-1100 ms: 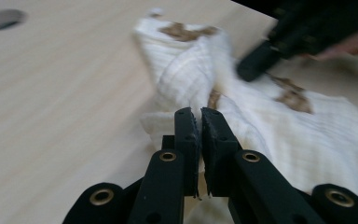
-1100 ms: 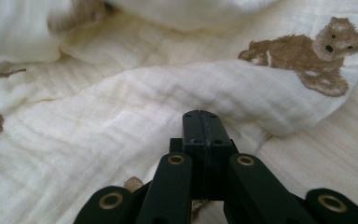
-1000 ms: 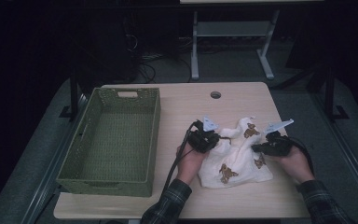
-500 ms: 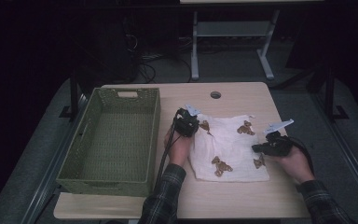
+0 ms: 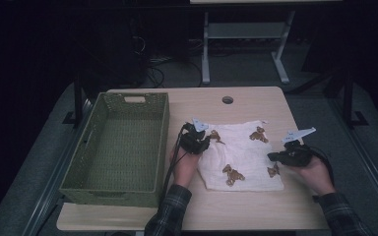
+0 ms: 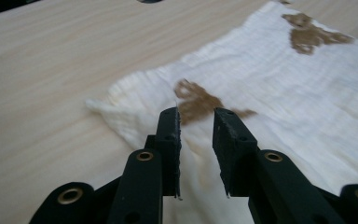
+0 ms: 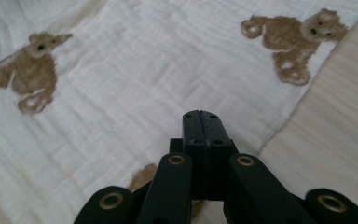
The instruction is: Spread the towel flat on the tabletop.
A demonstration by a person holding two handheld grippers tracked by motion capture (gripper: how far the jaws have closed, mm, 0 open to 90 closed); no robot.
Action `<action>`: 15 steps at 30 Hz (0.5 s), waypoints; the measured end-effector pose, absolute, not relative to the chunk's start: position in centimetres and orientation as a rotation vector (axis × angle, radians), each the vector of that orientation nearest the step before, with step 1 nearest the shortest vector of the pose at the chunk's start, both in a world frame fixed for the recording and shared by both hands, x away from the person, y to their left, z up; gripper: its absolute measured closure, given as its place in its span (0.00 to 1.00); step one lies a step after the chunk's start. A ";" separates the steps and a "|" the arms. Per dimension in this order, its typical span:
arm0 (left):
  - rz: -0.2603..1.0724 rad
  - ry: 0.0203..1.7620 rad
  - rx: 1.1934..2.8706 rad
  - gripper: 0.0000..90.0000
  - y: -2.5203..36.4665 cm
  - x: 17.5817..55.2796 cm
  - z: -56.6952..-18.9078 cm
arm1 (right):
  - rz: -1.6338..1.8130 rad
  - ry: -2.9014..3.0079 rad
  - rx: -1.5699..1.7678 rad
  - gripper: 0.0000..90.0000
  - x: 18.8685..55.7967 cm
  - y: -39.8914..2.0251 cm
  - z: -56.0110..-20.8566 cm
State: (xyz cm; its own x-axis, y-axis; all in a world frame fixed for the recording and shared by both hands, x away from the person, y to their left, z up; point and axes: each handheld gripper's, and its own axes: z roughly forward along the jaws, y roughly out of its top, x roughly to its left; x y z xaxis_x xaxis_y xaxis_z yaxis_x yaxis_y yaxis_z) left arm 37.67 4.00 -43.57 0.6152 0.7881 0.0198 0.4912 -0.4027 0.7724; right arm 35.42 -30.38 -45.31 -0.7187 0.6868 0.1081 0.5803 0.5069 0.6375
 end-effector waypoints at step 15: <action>0.400 0.940 2.130 0.84 5.2 30.3 -44.9 | 1.010 2.640 1.031 1.00 30.2 -31.7 -45.2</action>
